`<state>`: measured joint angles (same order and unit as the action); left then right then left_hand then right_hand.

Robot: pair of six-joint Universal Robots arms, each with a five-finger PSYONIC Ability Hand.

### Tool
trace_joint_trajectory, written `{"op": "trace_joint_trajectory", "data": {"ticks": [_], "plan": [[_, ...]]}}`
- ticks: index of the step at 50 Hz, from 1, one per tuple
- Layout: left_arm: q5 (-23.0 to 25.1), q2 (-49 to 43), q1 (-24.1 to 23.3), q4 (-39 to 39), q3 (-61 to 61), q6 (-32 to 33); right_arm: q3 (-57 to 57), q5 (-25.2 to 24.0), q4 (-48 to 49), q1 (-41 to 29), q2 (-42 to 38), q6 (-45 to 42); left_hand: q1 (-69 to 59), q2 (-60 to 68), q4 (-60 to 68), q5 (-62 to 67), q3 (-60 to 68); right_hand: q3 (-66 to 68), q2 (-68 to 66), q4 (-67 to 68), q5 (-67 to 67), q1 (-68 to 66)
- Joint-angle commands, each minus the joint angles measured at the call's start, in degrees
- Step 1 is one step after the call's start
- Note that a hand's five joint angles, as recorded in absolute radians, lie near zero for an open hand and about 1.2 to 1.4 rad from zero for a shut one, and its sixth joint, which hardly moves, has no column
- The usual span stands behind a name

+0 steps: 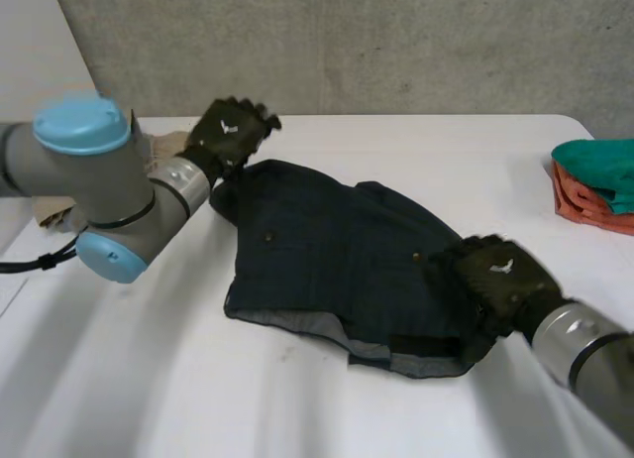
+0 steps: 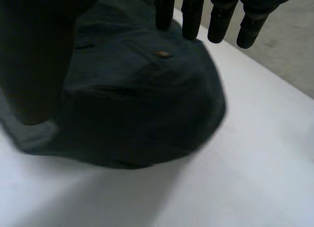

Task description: Fold the laundry.

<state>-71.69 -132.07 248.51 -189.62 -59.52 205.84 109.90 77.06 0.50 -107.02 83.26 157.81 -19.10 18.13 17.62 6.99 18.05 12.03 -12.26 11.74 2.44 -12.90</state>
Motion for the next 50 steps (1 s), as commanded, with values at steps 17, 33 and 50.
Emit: {"op": "trace_joint_trajectory", "data": {"ticks": [17,33,50], "plan": [[6.0,-24.0,0.4,0.9,20.4,12.4,4.5,16.0,22.7,-11.3,-10.5,-4.2,-60.9,61.9,62.4,63.0,61.9,68.0,-67.7,68.3,67.6,-67.1],[-10.2,5.0,-5.8,2.9,-2.3,10.4,-19.8,11.5,32.2,-2.3,-18.6,-21.0,-60.9,61.9,62.4,63.0,61.9,68.0,-67.7,68.3,67.6,-67.1],[-22.7,8.8,-22.4,-3.0,-21.0,-2.7,-47.2,-1.0,40.6,3.3,-46.0,-11.8,-56.9,57.9,58.4,59.0,58.0,1.2,-1.0,1.5,0.8,-0.3]]}}
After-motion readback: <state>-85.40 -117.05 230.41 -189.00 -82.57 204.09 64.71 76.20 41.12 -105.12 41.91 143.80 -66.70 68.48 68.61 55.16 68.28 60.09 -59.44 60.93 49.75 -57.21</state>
